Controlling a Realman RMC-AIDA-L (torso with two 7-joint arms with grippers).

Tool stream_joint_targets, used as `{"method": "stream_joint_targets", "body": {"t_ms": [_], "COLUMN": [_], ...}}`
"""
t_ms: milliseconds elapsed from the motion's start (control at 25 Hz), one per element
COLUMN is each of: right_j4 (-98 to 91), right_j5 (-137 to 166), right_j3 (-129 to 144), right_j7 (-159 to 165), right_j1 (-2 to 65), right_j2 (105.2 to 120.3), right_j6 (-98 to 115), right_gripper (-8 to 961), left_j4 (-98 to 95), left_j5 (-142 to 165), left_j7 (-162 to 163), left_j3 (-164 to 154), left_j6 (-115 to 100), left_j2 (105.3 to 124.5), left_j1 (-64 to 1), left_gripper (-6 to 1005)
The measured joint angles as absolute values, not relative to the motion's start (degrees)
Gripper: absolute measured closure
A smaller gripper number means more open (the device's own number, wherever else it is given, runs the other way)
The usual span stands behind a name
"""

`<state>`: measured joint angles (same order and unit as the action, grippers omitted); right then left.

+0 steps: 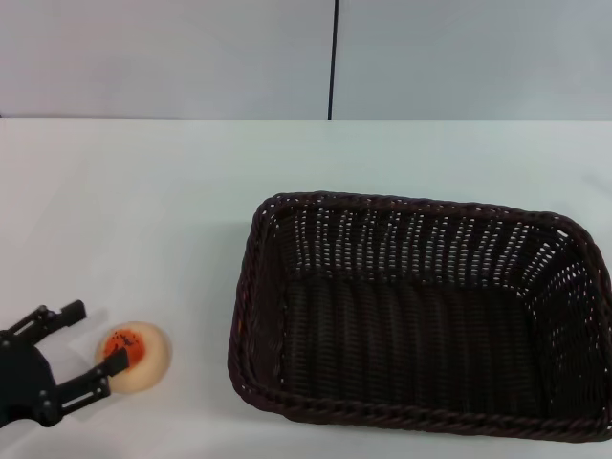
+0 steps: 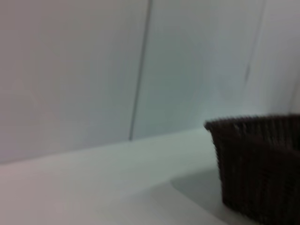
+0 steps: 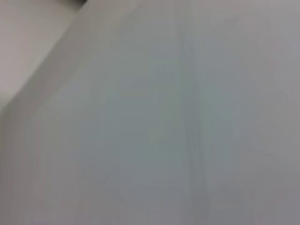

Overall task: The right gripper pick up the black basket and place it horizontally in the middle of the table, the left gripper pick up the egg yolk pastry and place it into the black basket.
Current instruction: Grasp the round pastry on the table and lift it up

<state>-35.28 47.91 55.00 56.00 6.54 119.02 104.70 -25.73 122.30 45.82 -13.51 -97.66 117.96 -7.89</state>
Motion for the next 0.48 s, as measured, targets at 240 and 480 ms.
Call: {"method": "stream_joint_targets", "body": {"t_ms": [240, 480], "right_j4": [-19.2, -13.8], "right_j5": [40.9, 40.5], "right_j3": [50.6, 47.8], "right_j7": [44.6, 44.5], "right_j1": [7.6, 7.7], "right_j2": [119.0, 119.07], "right_j6": [109.5, 109.9], "right_gripper": [268, 268], "left_j4": [-25.4, -25.3], "left_j5": [124.9, 125.0], "left_j7": [44.4, 43.6], "left_j3": [-14.6, -17.6], "left_j6": [-96.1, -93.5], "left_j2": [118.11, 118.2], "left_j1": [-9.3, -9.6], "left_gripper": [158, 247]}}
